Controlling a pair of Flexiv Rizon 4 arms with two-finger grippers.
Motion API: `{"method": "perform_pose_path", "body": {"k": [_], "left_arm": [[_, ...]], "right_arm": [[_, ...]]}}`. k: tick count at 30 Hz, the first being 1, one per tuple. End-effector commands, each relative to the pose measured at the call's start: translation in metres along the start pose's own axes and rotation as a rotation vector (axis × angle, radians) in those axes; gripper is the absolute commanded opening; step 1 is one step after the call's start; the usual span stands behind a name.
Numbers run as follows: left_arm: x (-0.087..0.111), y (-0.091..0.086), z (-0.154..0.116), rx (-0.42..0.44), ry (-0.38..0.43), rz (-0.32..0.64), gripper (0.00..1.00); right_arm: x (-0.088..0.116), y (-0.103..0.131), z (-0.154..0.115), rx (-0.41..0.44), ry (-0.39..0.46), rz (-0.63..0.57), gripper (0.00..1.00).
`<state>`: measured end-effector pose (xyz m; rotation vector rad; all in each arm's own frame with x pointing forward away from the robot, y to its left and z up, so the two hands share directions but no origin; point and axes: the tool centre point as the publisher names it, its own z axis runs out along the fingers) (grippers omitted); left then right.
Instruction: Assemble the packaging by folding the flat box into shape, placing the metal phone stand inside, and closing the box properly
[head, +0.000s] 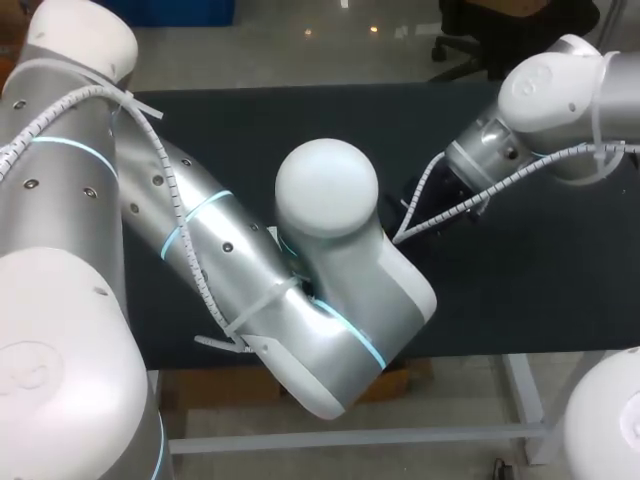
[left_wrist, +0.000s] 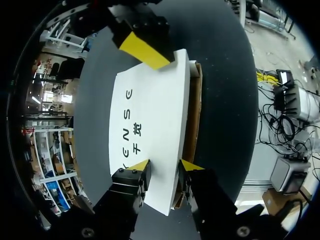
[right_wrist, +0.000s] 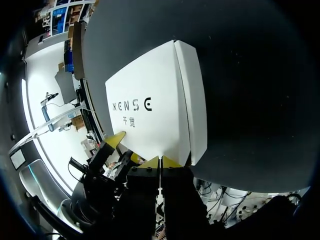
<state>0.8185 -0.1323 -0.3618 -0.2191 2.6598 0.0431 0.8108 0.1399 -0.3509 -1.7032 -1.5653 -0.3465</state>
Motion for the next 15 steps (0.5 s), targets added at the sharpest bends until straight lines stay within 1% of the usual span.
{"method": "perform_pose_path", "body": {"k": [1,15], "left_arm": [[0.0027,-0.0020,0.0023,-0.002,-0.004,-0.001,0.36],[0.0035,-0.0012,0.0016,-0.003,-0.003,-0.005,0.37]], "right_arm": [[-0.0015,-0.0009,-0.0006,0.001,0.003,0.001,0.00],[-0.0053,-0.0003,0.0035,0.010,0.005,0.010,0.00]]}}
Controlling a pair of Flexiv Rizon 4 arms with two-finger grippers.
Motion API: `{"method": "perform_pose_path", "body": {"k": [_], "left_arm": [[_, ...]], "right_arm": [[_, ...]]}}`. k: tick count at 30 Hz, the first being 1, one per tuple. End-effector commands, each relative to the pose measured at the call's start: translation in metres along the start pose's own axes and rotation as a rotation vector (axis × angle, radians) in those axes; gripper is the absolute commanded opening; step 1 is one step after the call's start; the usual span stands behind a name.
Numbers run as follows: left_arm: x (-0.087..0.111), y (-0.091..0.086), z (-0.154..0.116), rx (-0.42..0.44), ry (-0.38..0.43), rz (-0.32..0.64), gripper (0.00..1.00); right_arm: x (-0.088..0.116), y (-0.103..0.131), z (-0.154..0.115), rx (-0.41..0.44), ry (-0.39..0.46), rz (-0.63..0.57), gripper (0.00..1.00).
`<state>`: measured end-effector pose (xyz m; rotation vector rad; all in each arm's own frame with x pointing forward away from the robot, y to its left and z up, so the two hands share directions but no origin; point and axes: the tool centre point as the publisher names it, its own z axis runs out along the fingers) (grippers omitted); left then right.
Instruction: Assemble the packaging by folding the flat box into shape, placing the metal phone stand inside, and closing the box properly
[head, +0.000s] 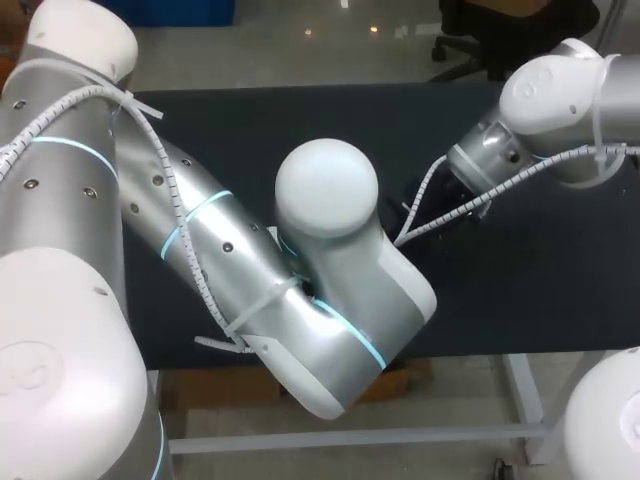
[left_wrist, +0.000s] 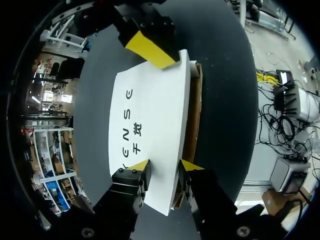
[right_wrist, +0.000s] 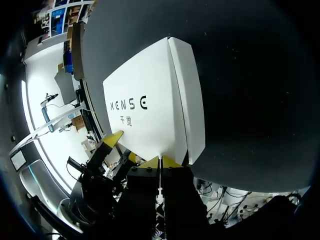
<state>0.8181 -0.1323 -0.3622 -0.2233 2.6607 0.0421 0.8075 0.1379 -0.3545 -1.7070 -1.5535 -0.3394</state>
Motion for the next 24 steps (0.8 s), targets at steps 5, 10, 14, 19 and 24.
{"method": "perform_pose_path", "body": {"k": [5,10,14,19,24], "left_arm": [[0.003,0.000,0.001,-0.002,-0.005,-0.005,0.37],[0.005,0.002,-0.001,0.001,-0.004,-0.006,0.38],[0.006,0.005,-0.005,0.013,-0.009,-0.007,0.40],[0.008,0.008,-0.012,0.013,-0.019,-0.008,0.43],[0.008,0.014,-0.021,0.032,-0.041,-0.024,0.44]], "right_arm": [[-0.001,0.002,0.002,0.006,0.002,0.001,0.00],[-0.001,0.001,0.003,0.007,0.002,0.002,0.00],[-0.001,0.002,0.003,0.007,0.002,0.003,0.00],[-0.001,0.003,0.005,0.009,0.003,0.005,0.00],[0.000,0.003,0.005,0.010,0.003,0.005,0.00]]}}
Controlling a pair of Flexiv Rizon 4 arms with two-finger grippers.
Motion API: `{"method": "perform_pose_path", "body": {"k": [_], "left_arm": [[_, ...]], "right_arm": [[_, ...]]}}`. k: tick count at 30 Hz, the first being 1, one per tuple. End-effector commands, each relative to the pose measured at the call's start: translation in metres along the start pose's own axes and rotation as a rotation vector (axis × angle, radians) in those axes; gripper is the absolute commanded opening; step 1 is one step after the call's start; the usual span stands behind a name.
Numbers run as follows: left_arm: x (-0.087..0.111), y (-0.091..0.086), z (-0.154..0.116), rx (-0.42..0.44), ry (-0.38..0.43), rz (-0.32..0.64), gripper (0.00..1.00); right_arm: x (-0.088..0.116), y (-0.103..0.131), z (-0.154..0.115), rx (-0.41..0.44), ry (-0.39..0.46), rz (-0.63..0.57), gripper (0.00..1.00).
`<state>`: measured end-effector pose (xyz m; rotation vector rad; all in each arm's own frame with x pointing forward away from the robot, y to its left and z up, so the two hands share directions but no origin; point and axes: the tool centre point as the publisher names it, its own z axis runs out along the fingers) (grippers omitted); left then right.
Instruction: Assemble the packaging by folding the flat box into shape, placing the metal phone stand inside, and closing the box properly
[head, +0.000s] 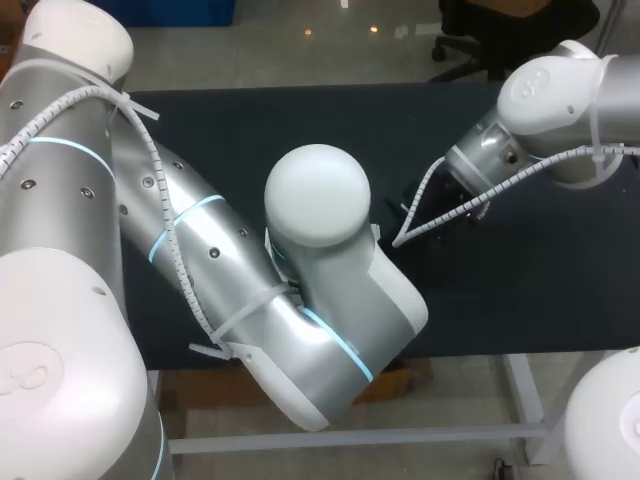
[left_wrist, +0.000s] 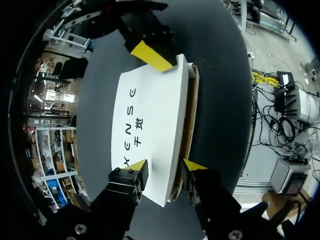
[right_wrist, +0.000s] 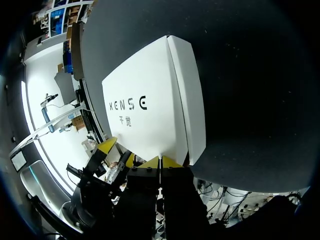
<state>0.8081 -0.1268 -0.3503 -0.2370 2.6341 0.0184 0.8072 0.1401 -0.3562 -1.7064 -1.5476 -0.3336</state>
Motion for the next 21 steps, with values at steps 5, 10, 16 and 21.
{"method": "perform_pose_path", "body": {"k": [5,10,16,21], "left_arm": [[0.002,0.014,-0.020,0.061,-0.030,-0.043,0.35],[-0.002,0.016,-0.030,0.088,-0.032,-0.068,0.00],[-0.009,0.018,-0.035,0.115,-0.013,-0.113,0.00],[-0.014,0.020,-0.029,0.133,0.049,-0.159,0.00]], "right_arm": [[0.000,0.002,0.002,0.002,0.001,0.001,0.00],[0.000,0.002,0.002,0.001,0.001,0.002,0.00],[0.000,0.002,0.002,-0.001,0.001,0.003,0.00],[-0.001,0.002,0.001,-0.003,0.002,0.004,0.00]]}}
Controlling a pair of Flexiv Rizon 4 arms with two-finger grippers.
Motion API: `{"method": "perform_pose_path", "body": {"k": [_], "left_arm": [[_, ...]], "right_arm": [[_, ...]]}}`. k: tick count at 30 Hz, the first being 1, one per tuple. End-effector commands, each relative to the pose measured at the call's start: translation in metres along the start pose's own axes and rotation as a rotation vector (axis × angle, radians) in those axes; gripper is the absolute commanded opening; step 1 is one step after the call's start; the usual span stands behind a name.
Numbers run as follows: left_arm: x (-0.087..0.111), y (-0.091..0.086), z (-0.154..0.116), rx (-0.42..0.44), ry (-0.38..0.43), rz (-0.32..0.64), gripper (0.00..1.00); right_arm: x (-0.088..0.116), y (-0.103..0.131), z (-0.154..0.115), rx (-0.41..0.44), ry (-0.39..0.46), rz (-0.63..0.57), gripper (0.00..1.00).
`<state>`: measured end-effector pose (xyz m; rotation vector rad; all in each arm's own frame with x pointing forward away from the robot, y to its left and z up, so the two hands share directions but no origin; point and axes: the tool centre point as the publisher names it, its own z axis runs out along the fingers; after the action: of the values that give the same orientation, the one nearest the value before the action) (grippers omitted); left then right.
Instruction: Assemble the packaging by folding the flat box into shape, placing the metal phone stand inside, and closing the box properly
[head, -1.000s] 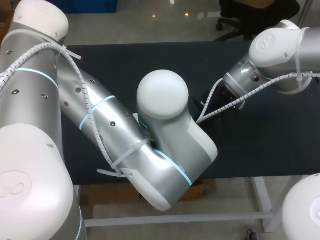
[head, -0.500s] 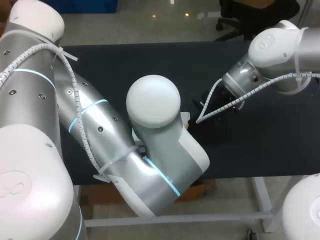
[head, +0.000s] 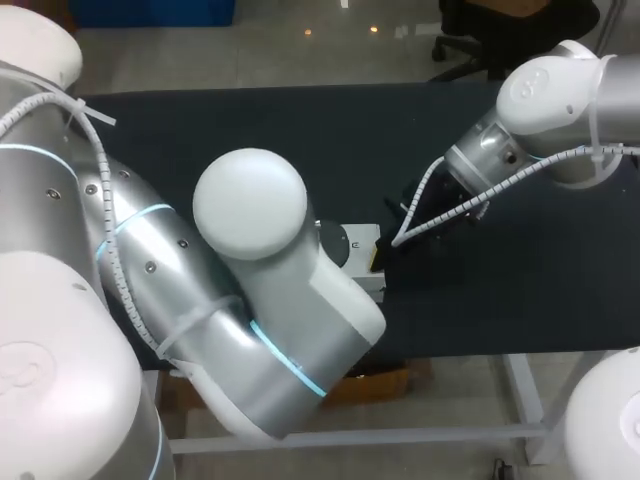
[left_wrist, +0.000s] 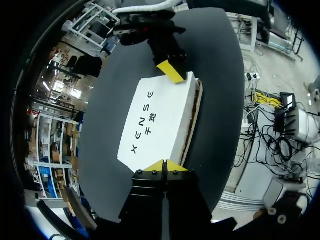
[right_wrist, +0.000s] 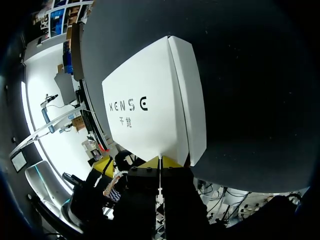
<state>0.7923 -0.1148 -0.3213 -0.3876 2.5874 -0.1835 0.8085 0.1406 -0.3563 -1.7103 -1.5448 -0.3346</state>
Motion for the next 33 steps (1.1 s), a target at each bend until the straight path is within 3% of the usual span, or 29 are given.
{"method": "perform_pose_path", "body": {"k": [1,9,33], "left_arm": [[-0.014,0.005,0.006,0.013,0.073,-0.021,0.00],[-0.014,0.011,0.024,-0.004,0.112,-0.055,0.00],[-0.017,0.025,0.036,-0.029,0.115,-0.094,0.00]], "right_arm": [[-0.002,0.001,0.001,0.000,0.002,0.001,0.00],[-0.003,0.002,0.000,0.000,0.003,0.004,0.00],[-0.005,0.003,0.000,0.000,0.002,0.008,0.00]]}}
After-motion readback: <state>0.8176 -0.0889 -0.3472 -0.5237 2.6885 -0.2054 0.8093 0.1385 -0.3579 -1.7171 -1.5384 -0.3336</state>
